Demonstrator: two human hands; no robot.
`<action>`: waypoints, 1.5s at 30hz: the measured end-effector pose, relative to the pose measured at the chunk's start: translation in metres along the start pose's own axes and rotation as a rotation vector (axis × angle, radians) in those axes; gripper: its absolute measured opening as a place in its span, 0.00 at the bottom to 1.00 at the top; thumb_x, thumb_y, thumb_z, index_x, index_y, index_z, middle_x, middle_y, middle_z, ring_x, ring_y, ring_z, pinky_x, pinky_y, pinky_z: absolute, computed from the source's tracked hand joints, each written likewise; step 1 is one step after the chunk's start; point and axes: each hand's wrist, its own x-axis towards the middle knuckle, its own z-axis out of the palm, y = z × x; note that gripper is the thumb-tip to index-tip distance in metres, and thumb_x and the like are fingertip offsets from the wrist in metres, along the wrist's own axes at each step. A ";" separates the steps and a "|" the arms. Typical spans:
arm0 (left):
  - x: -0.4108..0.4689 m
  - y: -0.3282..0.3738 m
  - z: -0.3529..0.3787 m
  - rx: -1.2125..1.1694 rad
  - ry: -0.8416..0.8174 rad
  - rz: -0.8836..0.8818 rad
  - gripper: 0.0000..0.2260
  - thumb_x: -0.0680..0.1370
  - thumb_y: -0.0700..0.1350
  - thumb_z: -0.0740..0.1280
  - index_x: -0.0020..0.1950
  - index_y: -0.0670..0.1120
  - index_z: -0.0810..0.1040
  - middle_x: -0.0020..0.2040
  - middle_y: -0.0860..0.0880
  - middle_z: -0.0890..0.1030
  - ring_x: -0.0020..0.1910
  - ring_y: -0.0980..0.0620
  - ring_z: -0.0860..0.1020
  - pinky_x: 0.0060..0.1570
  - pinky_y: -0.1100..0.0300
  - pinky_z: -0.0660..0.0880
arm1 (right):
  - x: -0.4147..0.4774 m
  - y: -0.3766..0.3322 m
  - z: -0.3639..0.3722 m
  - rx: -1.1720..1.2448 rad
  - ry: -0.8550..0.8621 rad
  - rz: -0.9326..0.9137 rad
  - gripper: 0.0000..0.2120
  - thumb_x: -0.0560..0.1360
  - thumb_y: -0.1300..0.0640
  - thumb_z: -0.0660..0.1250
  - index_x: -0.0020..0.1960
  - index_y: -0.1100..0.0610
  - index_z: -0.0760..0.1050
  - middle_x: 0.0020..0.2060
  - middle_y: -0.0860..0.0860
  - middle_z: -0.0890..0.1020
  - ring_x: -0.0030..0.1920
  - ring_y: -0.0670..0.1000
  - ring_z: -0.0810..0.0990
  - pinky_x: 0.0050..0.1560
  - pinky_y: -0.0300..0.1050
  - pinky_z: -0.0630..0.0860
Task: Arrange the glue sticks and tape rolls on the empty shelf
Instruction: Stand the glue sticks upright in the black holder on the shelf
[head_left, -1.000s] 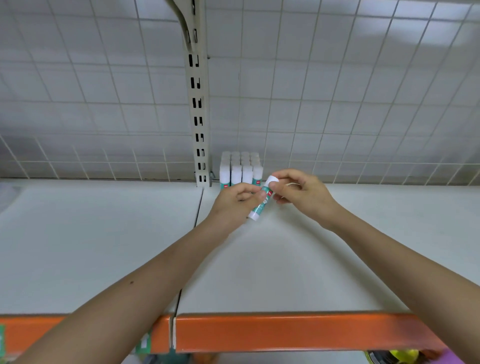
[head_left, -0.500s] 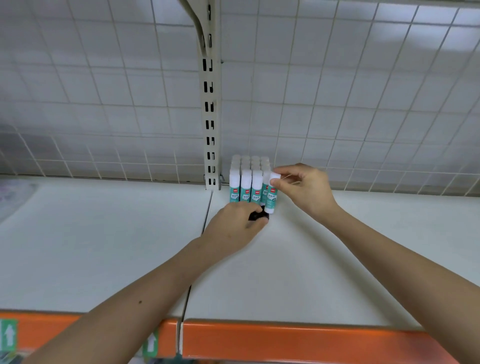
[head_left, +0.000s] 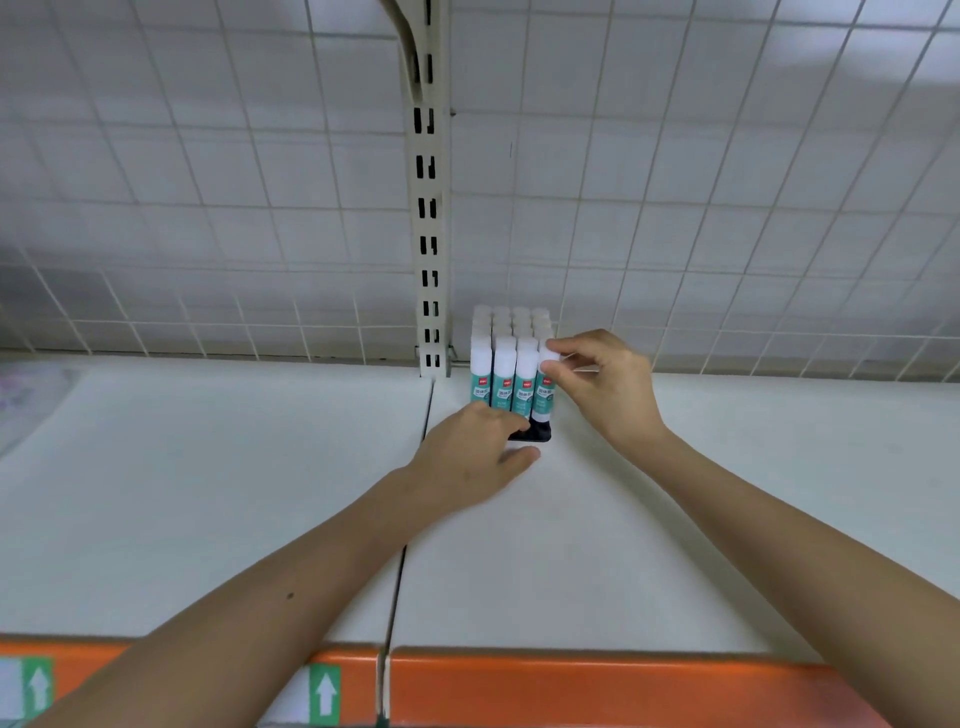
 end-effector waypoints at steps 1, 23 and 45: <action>0.000 -0.001 -0.001 0.007 -0.002 0.009 0.16 0.78 0.51 0.60 0.65 0.51 0.72 0.63 0.50 0.75 0.62 0.50 0.70 0.59 0.55 0.70 | 0.000 0.000 0.000 0.005 -0.001 0.009 0.10 0.69 0.65 0.70 0.51 0.63 0.80 0.45 0.56 0.79 0.39 0.47 0.77 0.44 0.21 0.71; -0.003 0.050 -0.002 0.062 0.040 -0.022 0.18 0.78 0.51 0.59 0.66 0.47 0.70 0.63 0.48 0.75 0.62 0.47 0.72 0.55 0.55 0.72 | -0.045 0.002 -0.064 -0.277 -0.390 0.278 0.27 0.75 0.55 0.65 0.71 0.49 0.60 0.65 0.49 0.72 0.61 0.51 0.73 0.59 0.37 0.65; 0.108 0.369 0.126 -0.176 -0.030 0.307 0.19 0.79 0.52 0.59 0.69 0.50 0.68 0.69 0.52 0.71 0.67 0.51 0.68 0.62 0.57 0.67 | -0.141 0.158 -0.384 -0.492 -0.038 0.491 0.17 0.74 0.58 0.65 0.63 0.55 0.72 0.59 0.53 0.77 0.56 0.53 0.76 0.56 0.39 0.68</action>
